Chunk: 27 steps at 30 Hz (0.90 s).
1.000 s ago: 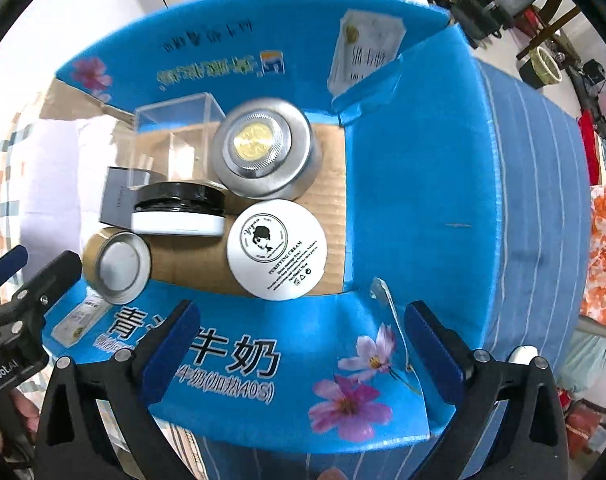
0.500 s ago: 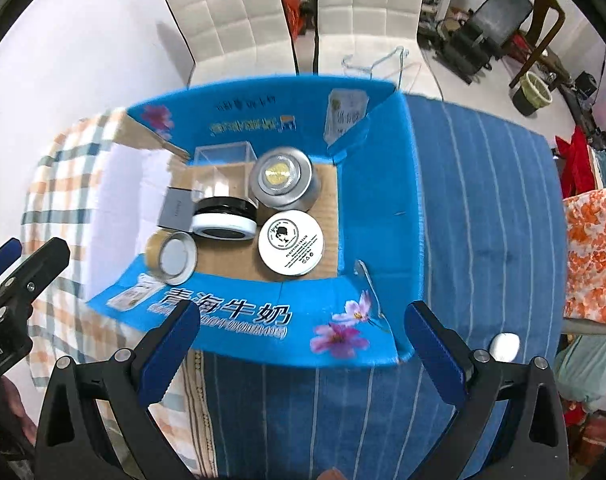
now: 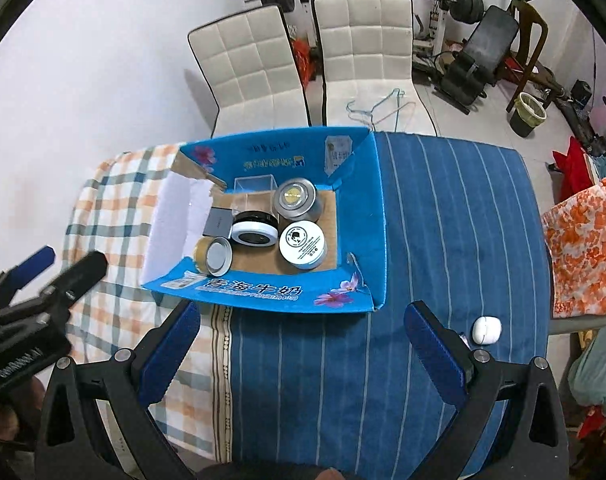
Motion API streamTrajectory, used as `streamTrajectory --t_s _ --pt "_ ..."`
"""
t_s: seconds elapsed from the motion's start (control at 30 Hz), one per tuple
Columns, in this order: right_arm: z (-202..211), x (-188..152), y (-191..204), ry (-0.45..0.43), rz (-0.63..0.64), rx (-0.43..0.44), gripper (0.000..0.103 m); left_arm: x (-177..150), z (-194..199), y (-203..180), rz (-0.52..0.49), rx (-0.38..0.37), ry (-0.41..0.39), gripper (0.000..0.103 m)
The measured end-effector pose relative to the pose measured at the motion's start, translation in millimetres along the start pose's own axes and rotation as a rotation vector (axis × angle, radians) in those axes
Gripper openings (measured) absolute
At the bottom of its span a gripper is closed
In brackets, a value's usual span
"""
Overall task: Organize rigid objects
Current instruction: 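Move both tools from the box toward the drink can and white egg-shaped object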
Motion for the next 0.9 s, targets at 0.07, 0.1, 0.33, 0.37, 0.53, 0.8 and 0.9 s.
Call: streamTrajectory --t_s 0.07,0.1,0.33,0.37,0.53,0.8,0.9 --pt "8.3 -4.0 -4.1 -0.009 -0.005 0.014 0.103 -2.7 5.7 -4.3 0.008 -0.007 -0.006 0.103" --pt "11.2 -6.2 -7.8 -0.01 -0.01 0.017 0.103 -3.6 8.2 -7.4 0.008 -0.01 -0.011 0.103" --pt "7.4 -21.7 -75.1 0.005 -0.142 0.013 0.103 -14.5 0.9 -50.2 -0.014 -0.044 -0.008 0.103" --pt "2.3 -24.0 -88.1 0.014 -0.164 0.003 0.103 -17.9 -4.6 -62.6 -0.021 -0.06 0.002 0.103" --pt "-19.9 -47.3 -184.5 0.077 -0.306 -0.079 0.103 -37.4 -41.7 -130.6 -0.068 -0.125 0.082 0.103" --pt "-68.3 -96.6 -310.2 0.21 -0.436 -0.108 0.07 -88.4 -144.4 -260.8 -0.097 -0.225 0.344 0.103" --pt "-82.4 -109.3 -349.6 0.236 -0.477 -0.107 0.07 -106.2 -174.7 -299.5 -0.091 -0.241 0.414 0.097"
Point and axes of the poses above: each gripper's, at about its wrist camera, not at the fingertips, and z roughly against the way its jaws point, y to its left, x to its top, the point moved 4 cm from there along -z, roughly the way its jaws point, and after that the axes turned 1 degree about y, right-handed, at the moved point
